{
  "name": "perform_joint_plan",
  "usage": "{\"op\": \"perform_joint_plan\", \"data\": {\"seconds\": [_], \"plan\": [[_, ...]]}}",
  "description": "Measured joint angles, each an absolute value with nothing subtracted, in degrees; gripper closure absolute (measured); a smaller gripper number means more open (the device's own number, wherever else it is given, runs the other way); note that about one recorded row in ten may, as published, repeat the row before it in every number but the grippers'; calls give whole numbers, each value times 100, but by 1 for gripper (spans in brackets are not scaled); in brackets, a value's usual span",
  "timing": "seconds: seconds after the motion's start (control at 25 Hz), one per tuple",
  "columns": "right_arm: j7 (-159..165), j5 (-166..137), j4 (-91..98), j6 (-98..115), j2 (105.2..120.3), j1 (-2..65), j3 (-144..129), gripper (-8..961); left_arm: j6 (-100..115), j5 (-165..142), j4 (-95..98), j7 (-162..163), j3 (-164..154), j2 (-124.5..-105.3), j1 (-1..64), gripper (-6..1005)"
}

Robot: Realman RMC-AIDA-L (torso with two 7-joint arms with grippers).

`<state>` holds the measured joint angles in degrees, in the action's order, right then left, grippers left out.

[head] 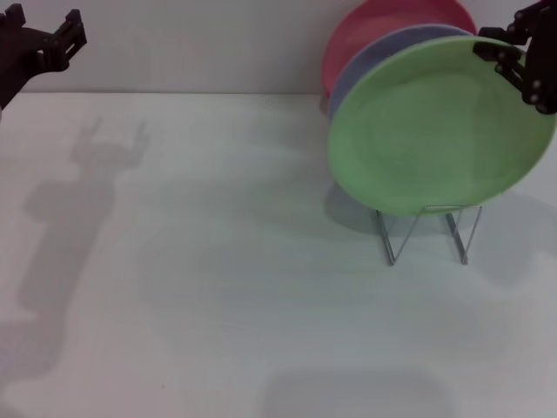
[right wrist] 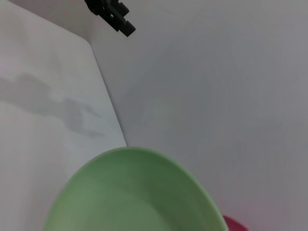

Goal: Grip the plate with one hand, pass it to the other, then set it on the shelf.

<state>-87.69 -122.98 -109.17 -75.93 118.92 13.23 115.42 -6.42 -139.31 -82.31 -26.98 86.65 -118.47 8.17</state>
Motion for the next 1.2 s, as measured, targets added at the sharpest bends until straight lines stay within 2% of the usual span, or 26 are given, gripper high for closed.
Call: {"op": "perform_joint_plan", "data": {"seconds": [0.36, 0.8, 0.88, 1.2], "plan": [[-8918, -12305, -10699, -7560, 11902, 1189, 11537, 903, -642, -13922, -8225, -2698, 8657, -11847, 871, 297], [-8718, -12701, -10564, -7483, 11928, 1053, 11303, 818, -642, -13890, -8200, -2698, 8592, -11847, 930, 297], [-8658, -12700, -10587, -7495, 11928, 1036, 11314, 610, -642, -13865, -8197, -2698, 8586, -11847, 936, 297], [-8187, -12533, -10841, -7808, 11911, 1011, 11359, 446, -644, -13851, -8126, -2698, 8577, -11847, 1000, 297]]}}
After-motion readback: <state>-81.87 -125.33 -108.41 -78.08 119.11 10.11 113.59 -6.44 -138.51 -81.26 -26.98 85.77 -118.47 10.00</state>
